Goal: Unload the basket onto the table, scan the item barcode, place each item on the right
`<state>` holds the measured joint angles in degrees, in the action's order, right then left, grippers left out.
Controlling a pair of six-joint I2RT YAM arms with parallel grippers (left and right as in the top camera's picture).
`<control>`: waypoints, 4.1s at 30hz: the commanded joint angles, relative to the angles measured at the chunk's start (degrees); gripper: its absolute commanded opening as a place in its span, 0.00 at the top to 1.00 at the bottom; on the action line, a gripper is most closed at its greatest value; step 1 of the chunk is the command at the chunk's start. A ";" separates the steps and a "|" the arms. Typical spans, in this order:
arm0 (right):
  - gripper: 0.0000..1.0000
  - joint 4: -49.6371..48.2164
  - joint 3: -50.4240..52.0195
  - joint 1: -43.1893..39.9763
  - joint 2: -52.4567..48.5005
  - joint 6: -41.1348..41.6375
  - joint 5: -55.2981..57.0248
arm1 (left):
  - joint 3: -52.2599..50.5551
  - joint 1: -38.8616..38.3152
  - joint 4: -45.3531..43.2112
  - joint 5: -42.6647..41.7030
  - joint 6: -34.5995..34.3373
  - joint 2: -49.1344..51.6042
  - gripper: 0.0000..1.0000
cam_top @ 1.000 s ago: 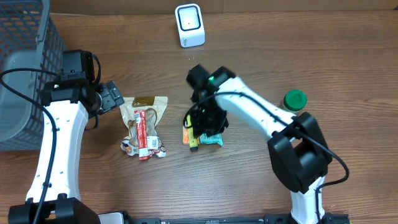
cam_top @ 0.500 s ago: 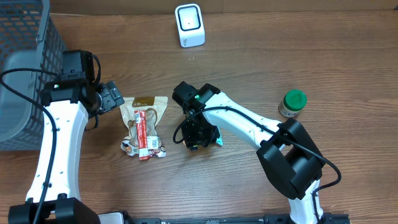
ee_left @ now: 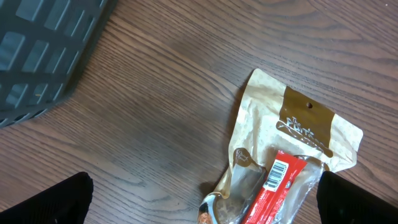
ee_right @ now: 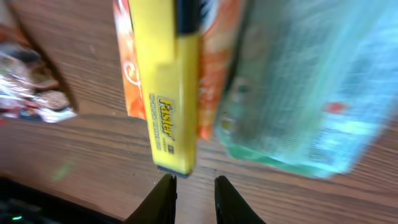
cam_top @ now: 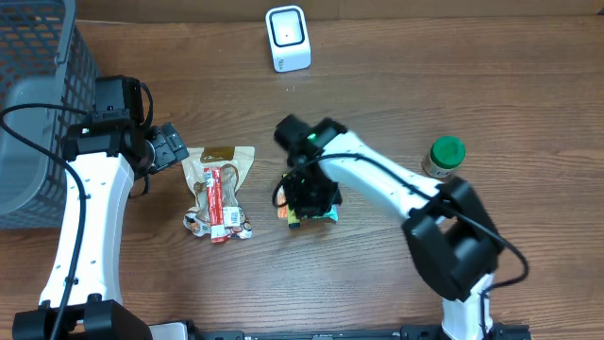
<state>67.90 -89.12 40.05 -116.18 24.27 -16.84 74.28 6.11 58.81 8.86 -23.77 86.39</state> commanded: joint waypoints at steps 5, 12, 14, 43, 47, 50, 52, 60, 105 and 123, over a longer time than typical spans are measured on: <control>0.74 -2.34 -0.31 -2.29 13.11 -0.61 2.86 | -0.22 0.09 0.09 0.57 0.22 0.33 0.00; 0.26 -9.46 -0.31 -3.65 13.99 -0.50 2.86 | -0.22 0.09 0.09 0.57 0.22 0.33 0.00; 0.36 -8.63 0.02 -4.37 13.77 -0.48 1.57 | -0.22 0.09 0.09 0.57 0.22 0.33 0.00; 0.54 -37.05 30.01 -5.27 13.73 1.99 -15.45 | -0.22 0.09 0.09 0.57 0.22 0.33 0.00; 0.55 -41.79 33.00 -5.25 13.68 3.10 -16.24 | -0.22 0.09 0.09 0.57 0.22 0.33 0.00; 0.57 -45.13 34.84 -5.25 13.66 4.50 -17.33 | -0.22 0.09 0.09 0.57 0.22 0.33 0.00; 0.58 -46.34 35.47 -5.25 13.64 4.98 -17.38 | -0.22 0.09 0.09 0.57 0.22 0.33 0.00; 0.60 -48.19 36.35 -5.25 13.62 8.09 -17.40 | -0.22 0.09 0.09 0.57 0.22 0.33 0.00; 0.61 -62.51 42.29 -1.81 13.62 17.75 -14.32 | -0.22 0.09 0.09 0.57 0.22 0.33 0.00; 0.57 -62.27 42.29 -1.75 13.62 23.98 -13.66 | -0.22 0.09 0.09 0.57 0.22 0.33 0.00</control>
<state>5.78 -47.40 38.02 -102.61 47.40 -31.18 74.28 6.11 58.81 8.86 -23.77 86.39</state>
